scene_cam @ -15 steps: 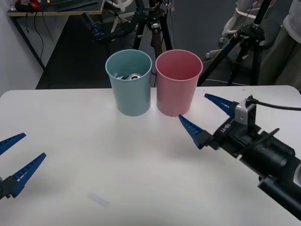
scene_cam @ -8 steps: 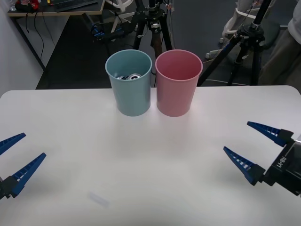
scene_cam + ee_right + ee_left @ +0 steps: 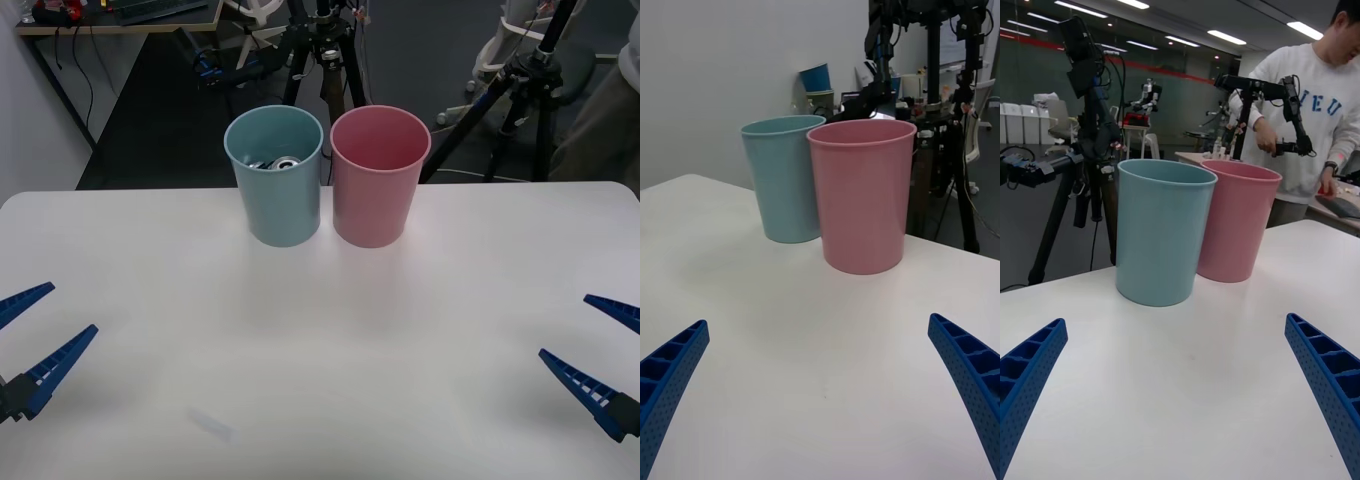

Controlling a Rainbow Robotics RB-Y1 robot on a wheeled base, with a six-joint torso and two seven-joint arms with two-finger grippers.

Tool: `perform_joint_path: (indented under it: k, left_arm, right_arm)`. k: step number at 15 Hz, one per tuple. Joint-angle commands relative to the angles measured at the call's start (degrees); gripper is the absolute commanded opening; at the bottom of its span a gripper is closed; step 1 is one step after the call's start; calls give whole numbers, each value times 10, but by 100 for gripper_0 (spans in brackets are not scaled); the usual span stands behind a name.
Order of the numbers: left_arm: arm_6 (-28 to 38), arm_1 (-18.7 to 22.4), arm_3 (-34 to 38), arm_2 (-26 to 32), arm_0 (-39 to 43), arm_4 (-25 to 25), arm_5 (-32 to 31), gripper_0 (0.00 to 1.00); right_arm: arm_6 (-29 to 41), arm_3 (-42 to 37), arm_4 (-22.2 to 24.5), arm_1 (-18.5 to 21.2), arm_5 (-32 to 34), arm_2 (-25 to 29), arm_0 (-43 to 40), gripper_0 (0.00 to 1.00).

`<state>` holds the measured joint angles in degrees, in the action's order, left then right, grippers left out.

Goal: Grasp the object on the table and drop it into the matching bin: aluminum can to the light blue bin, PET bottle to the pink bin.

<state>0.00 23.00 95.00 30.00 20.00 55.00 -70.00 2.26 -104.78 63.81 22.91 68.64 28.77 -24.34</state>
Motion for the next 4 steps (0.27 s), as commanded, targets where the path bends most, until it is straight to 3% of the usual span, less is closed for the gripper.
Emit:
perform_joint_path:
  k: [1, 4]
  left_arm:
    - [0, 0, 0, 0, 0, 0, 0, 100]
    - [0, 0, 0, 0, 0, 0, 0, 100]
  right_arm:
    - [-10, 9, -1, -6, -7, 1, 0, 100]
    - [-10, 9, -1, -6, -7, 1, 0, 100]
